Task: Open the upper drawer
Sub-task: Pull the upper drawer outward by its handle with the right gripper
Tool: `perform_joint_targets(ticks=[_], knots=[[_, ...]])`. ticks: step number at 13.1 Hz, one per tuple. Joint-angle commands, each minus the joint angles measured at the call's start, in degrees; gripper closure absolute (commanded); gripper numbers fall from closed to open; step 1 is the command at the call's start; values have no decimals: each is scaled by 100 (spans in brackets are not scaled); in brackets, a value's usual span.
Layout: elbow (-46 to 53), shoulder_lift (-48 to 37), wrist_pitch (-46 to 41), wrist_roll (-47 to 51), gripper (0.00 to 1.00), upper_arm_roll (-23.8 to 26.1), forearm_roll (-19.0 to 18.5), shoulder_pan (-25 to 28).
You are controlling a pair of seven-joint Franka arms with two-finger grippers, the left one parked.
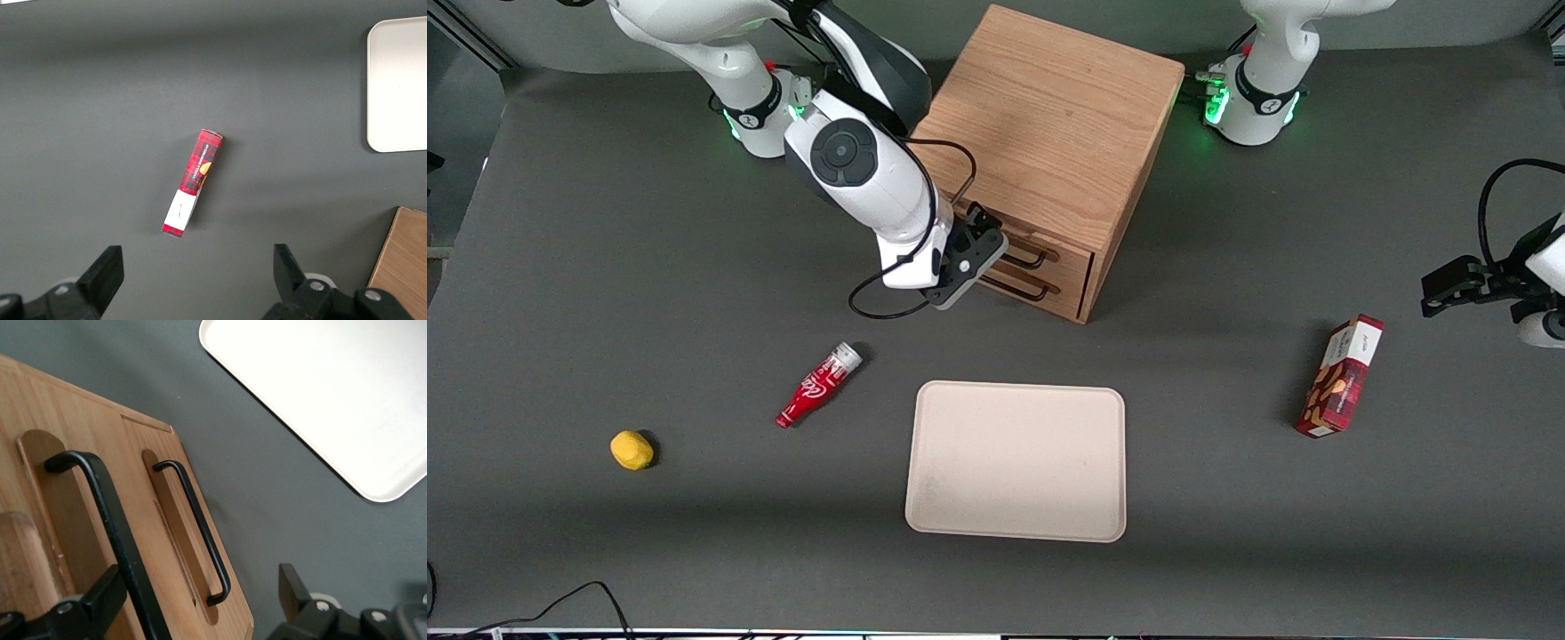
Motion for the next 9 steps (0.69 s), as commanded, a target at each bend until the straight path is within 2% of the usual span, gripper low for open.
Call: perform_joint_targets(ticks=[1, 9], knots=[[-40, 14, 102, -341, 0, -33, -123, -207], [372, 242, 102, -826, 0, -349, -158, -261]])
